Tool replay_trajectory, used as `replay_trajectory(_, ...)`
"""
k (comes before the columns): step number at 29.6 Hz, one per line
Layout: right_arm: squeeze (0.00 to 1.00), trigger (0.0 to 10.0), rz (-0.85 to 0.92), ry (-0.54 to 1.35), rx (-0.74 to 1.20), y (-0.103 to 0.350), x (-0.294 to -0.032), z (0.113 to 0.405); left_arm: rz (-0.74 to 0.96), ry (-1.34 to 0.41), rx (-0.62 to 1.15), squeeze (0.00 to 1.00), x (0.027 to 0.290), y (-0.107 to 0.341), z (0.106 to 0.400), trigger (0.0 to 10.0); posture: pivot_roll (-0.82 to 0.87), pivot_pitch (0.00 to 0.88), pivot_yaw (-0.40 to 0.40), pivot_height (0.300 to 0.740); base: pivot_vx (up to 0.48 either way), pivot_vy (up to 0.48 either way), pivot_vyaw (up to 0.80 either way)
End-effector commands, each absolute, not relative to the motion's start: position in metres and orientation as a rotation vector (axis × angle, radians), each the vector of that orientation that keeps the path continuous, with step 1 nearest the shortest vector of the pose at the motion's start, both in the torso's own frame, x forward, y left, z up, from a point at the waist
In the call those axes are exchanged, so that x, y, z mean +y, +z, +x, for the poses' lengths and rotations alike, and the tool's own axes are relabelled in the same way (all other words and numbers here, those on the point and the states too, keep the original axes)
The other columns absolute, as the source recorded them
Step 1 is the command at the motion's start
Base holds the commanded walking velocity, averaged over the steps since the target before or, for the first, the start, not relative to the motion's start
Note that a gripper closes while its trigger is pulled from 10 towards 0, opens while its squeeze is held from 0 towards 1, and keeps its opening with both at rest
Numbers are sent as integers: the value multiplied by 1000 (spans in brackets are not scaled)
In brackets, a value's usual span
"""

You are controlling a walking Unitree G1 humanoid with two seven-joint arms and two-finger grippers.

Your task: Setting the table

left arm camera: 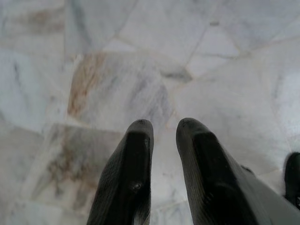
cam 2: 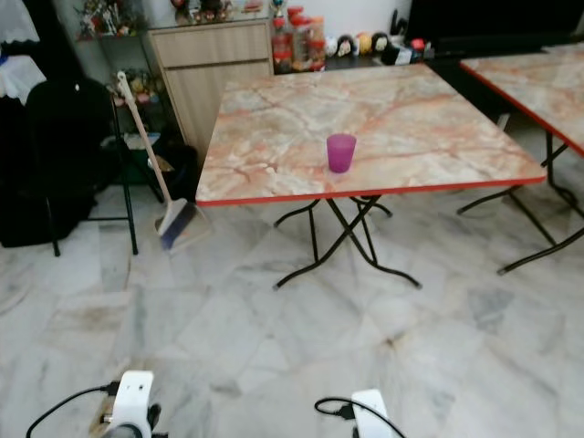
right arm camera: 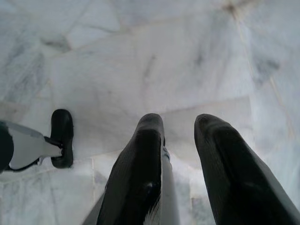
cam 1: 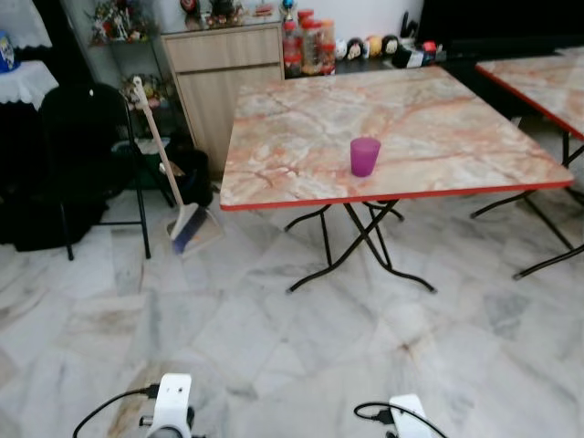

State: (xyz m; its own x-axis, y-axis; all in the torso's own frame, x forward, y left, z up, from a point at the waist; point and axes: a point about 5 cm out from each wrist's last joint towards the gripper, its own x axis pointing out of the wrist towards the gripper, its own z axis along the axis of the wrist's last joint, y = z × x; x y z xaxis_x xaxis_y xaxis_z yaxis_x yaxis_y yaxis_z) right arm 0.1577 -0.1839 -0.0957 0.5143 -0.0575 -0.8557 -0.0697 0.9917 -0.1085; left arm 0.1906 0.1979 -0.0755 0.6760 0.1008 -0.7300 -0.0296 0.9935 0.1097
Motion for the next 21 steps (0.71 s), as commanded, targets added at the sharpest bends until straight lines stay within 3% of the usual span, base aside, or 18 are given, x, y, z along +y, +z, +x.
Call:
replay_trajectory(1, 0, 10000, -118, -14, 1024, -95, -186, 159, 119, 67, 816, 0, 200, -73, 195, 10000, 3, 0, 71, 740, 0, 0, 0)
replay_trajectory(21, 0, 10000, -57, -52, 991, -92, -183, 168, 124, 51, 820, 0, 200, -73, 195, 10000, -6, 0, 82, 740, 0, 0, 0)
